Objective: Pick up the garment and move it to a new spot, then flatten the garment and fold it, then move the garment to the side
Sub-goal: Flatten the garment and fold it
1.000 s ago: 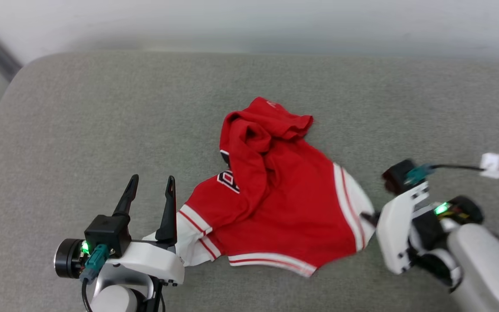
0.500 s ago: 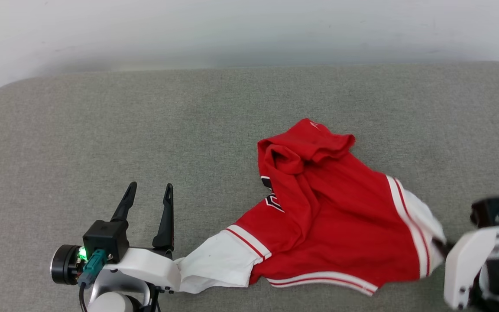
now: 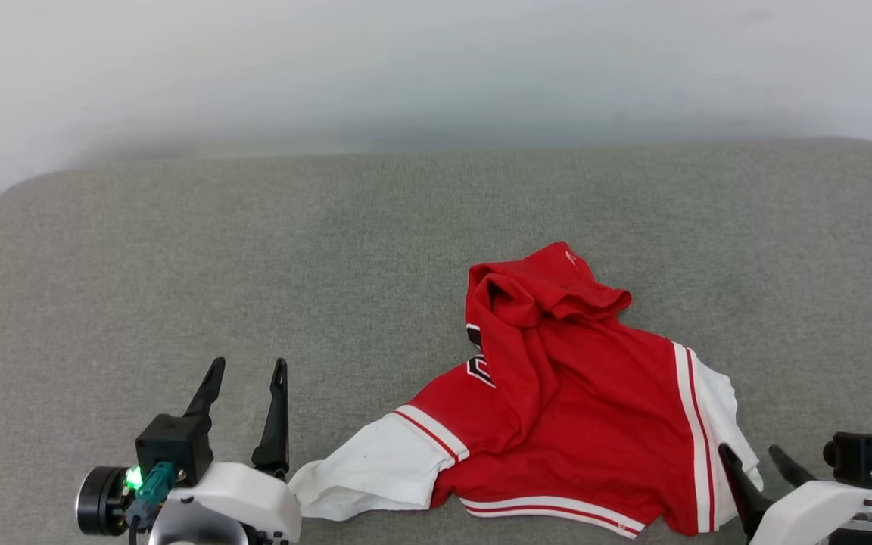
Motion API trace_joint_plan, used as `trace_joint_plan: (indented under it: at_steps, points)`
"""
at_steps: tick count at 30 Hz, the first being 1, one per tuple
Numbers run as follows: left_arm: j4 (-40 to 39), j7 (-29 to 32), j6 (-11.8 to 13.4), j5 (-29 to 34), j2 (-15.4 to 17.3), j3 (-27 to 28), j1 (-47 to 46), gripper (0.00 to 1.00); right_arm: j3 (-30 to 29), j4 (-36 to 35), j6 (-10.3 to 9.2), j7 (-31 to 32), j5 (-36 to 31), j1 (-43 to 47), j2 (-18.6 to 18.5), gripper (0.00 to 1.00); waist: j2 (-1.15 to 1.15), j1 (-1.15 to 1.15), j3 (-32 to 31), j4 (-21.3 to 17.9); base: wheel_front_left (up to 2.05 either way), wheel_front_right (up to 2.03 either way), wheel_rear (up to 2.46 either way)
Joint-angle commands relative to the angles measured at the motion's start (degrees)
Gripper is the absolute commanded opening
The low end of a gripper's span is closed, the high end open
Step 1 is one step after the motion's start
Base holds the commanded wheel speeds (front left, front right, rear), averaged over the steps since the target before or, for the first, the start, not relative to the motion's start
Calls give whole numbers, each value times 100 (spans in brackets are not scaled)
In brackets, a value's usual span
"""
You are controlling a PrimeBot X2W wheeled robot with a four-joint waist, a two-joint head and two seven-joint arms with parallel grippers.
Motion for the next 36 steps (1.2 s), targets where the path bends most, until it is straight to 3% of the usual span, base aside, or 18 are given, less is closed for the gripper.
trace_joint_plan:
  at_steps: [1,7,12,20,24,31,36]
  points:
    - [-1,9,34,-8,20,23,77,100,-4,-52,-2,-129,-52,63,26,100,0,0,-91,-15,0,0,0]
    - [-61,74,120,-62,128,74,342,100,-139,-500,-2,-1088,-406,184,149,100,0,0,-359,-55,0,0,0]
    - [-220,467,125,-99,337,42,447,100,-66,-969,-2,-1297,-605,241,245,100,0,0,-480,-104,0,0,0]
    - [-661,2664,-522,-629,1008,-427,256,100,261,-1693,-2,-1102,-727,405,357,100,0,0,-360,-251,0,0,0]
    - [-642,3599,-685,-936,1196,-576,137,100,324,-1828,-2,-1063,-692,340,389,100,0,0,-130,-353,0,0,0]
    - [-82,4542,-1044,-1234,1300,-865,-196,100,338,-1792,-2,-1182,-613,146,421,100,0,0,283,-510,0,0,0]
    - [398,4979,-1343,-1398,1206,-1115,-420,100,273,-1707,-2,-1231,-571,68,432,100,0,0,439,-552,0,0,0]
